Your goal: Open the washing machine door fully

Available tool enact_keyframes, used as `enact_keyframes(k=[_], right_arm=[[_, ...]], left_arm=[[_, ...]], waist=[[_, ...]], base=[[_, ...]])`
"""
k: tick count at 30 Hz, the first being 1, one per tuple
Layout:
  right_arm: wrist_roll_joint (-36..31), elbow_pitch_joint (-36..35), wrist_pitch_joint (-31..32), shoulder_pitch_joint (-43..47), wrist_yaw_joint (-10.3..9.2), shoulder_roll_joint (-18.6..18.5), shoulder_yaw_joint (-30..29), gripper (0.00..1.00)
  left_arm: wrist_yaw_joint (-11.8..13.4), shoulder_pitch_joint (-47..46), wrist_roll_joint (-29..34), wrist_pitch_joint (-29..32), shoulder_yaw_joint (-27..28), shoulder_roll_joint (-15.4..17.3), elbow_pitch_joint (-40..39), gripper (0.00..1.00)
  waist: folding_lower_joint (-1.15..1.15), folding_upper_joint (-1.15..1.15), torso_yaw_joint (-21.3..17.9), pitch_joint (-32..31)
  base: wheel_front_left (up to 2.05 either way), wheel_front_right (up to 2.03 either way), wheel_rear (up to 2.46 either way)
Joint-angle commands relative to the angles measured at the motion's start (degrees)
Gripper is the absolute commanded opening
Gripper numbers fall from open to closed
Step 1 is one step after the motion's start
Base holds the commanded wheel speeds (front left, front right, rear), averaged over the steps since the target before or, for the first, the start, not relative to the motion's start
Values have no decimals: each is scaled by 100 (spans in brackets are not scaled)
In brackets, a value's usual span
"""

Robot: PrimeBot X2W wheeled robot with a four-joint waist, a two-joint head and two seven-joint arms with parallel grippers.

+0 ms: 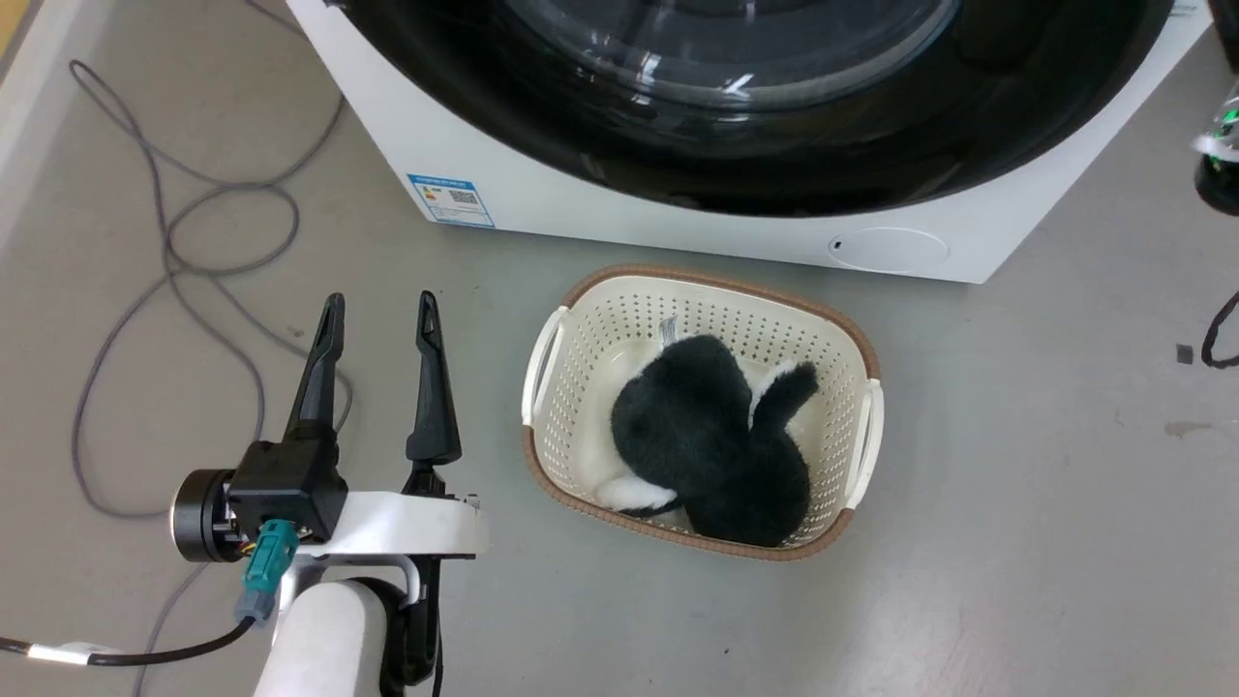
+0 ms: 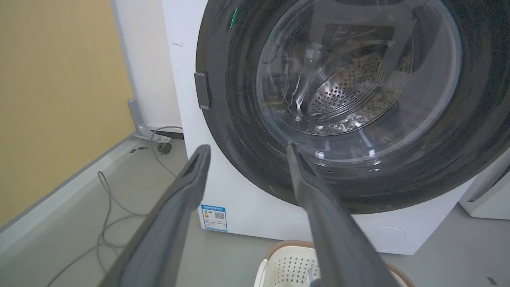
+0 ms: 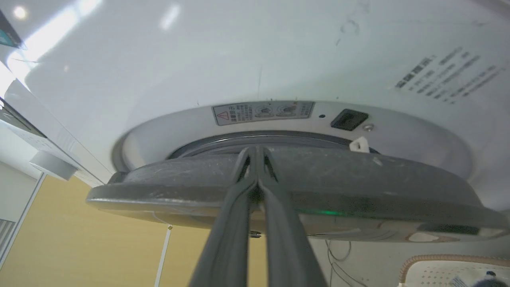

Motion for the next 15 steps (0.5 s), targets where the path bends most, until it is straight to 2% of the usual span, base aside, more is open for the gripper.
enact_keyframes(k=[1,15], right_arm=[[-26,-32,89,116,6,143,97,0],[91,-237,456,454,6,284,179,0]], left_arm=[[30,-2,8,-33,4,7,8,100],[-49,58,64,-33,66,7,95,100]], waist=[[0,0,-15,-10],[0,0,-150,-221]], base=[[0,0,0],[0,0,0]])
